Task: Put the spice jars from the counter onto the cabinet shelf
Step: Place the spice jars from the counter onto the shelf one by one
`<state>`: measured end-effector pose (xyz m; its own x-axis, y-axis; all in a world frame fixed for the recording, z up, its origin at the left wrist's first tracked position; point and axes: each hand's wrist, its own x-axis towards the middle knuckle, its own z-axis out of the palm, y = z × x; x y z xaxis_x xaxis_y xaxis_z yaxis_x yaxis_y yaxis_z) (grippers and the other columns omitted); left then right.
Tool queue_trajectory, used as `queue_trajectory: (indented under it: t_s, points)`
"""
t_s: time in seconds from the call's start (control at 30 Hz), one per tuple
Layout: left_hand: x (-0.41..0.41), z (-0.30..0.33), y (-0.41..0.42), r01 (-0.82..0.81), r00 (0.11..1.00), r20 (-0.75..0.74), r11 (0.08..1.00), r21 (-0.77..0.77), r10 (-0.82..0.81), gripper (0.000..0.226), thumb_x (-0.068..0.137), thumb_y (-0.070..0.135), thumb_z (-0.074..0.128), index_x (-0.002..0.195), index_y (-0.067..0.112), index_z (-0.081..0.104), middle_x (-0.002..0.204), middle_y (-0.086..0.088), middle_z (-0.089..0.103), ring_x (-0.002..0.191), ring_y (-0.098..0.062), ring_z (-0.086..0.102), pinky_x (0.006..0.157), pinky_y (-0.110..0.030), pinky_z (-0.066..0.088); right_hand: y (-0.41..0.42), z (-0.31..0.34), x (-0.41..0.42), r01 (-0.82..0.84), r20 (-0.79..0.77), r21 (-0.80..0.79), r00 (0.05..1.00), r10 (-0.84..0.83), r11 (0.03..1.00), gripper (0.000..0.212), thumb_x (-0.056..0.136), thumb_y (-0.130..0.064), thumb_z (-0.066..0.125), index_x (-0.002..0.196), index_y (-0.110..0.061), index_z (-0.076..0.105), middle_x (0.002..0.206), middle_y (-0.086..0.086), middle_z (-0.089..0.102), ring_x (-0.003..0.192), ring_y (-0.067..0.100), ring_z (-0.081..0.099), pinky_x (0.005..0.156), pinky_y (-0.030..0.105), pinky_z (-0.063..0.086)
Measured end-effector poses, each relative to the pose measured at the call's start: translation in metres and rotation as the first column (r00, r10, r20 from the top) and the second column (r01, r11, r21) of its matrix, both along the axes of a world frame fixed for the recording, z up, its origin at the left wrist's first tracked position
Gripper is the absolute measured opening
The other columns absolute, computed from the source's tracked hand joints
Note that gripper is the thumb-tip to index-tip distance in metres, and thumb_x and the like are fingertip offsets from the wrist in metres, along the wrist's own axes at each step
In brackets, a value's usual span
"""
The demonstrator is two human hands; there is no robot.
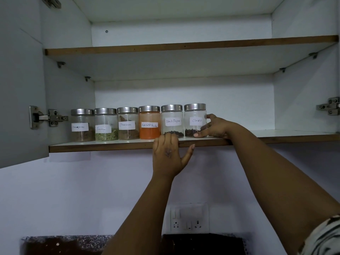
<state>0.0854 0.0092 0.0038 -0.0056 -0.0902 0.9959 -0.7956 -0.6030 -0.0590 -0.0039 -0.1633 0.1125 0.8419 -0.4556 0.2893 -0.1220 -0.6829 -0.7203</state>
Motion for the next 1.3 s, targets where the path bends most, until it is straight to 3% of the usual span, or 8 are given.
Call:
queue_trajectory:
  t_s: [0.23, 0.37, 0.47, 0.63, 0.73, 0.87, 1.0, 1.3]
  points:
    - [-0.001, -0.001, 0.002, 0.012, 1.0, -0.025, 1.0, 0.019, -0.011, 0.048, 0.089, 0.06, 0.048, 0.085, 0.013, 0.057, 0.083, -0.002, 0.055, 0.079, -0.018, 0.049, 0.077, -0.029, 0.036, 0.002, -0.002, -0.003, 0.019, 0.008, 0.038, 1.0, -0.019, 0.999, 0.134, 0.063, -0.028, 0.09, 0.155, -0.02, -0.009, 0.149, 0.013, 0.04, 0.138, 0.029, 0.038, 0.111, 0.041, 0.032]
    - [-0.001, -0.001, 0.003, 0.01, 1.0, -0.026, 0.999, 0.032, -0.009, 0.048, 0.09, 0.06, 0.048, 0.086, 0.013, 0.056, 0.084, -0.002, 0.055, 0.079, -0.018, 0.048, 0.077, -0.029, 0.036, 0.008, -0.005, -0.011, 0.075, -0.015, -0.033, 0.997, -0.076, 0.997, 0.142, 0.059, -0.045, 0.089, 0.154, -0.02, -0.015, 0.158, 0.011, 0.027, 0.142, 0.029, 0.031, 0.114, 0.041, 0.031]
    - [-0.003, -0.001, 0.004, -0.001, 0.999, -0.037, 0.999, 0.042, 0.003, 0.048, 0.09, 0.059, 0.048, 0.087, 0.012, 0.057, 0.085, -0.003, 0.056, 0.08, -0.019, 0.048, 0.078, -0.029, 0.035, 0.019, -0.013, -0.021, 0.159, -0.067, -0.215, 0.982, -0.177, 0.964, 0.126, 0.074, -0.063, 0.069, 0.153, -0.018, -0.017, 0.159, 0.012, 0.023, 0.142, 0.03, 0.032, 0.112, 0.041, 0.033]
    - [-0.008, -0.007, 0.009, 0.014, 0.997, -0.08, 0.997, 0.079, -0.008, 0.042, 0.093, 0.052, 0.047, 0.095, 0.011, 0.058, 0.094, -0.005, 0.057, 0.089, -0.023, 0.051, 0.088, -0.033, 0.037, 0.036, -0.051, -0.05, 0.423, 0.128, -0.555, 0.894, -0.428, 0.717, 0.071, 0.097, -0.059, 0.024, 0.152, -0.013, 0.024, 0.148, 0.014, 0.04, 0.133, 0.032, 0.041, 0.107, 0.044, 0.03]
    - [-0.014, -0.019, 0.016, 0.068, 0.99, -0.132, 0.992, 0.102, -0.054, 0.042, 0.089, 0.034, 0.054, 0.121, 0.007, 0.057, 0.119, -0.011, 0.058, 0.116, -0.031, 0.052, 0.107, -0.044, 0.036, 0.037, -0.092, -0.074, 0.449, 0.298, -0.612, 0.893, -0.336, 0.651, 0.055, 0.098, -0.048, 0.037, 0.146, -0.02, 0.037, 0.148, 0.008, 0.04, 0.138, 0.028, 0.032, 0.114, 0.044, 0.022]
    - [-0.047, -0.066, 0.022, 0.286, 0.899, -0.341, 0.958, -0.016, -0.274, 0.05, 0.094, 0.015, 0.051, 0.142, 0.005, 0.044, 0.149, -0.014, 0.041, 0.14, -0.029, 0.034, 0.116, -0.046, 0.026, 0.04, -0.182, -0.105, 0.491, 0.492, -0.552, 0.844, -0.212, 0.674, 0.063, 0.085, -0.026, 0.063, 0.144, -0.016, 0.042, 0.147, 0.012, 0.041, 0.138, 0.031, 0.035, 0.106, 0.049, 0.039]
    - [-0.089, -0.168, 0.032, 0.37, 0.755, -0.551, 0.925, -0.086, -0.354, 0.051, 0.097, 0.024, 0.041, 0.145, 0.006, 0.039, 0.147, -0.01, 0.045, 0.138, -0.025, 0.038, 0.12, -0.044, 0.023, 0.046, -0.29, -0.135, 0.442, 0.34, -0.454, 0.889, -0.308, 0.774, 0.061, 0.082, -0.028, 0.066, 0.139, -0.019, 0.046, 0.141, 0.008, 0.046, 0.134, 0.027, 0.039, 0.107, 0.043, 0.037]
    - [-0.175, -0.377, 0.098, 0.421, 0.527, -0.846, 0.888, 0.184, -0.075, 0.064, 0.09, 0.041, 0.042, 0.139, 0.001, 0.044, 0.137, -0.016, 0.051, 0.127, -0.031, 0.048, 0.109, -0.046, 0.038, 0.064, -0.449, -0.217, 0.423, -0.055, -0.272, 0.89, -0.453, 0.864, 0.067, 0.082, -0.03, 0.07, 0.14, -0.007, 0.045, 0.138, 0.019, 0.048, 0.128, 0.036, 0.044, 0.106, 0.044, 0.035]
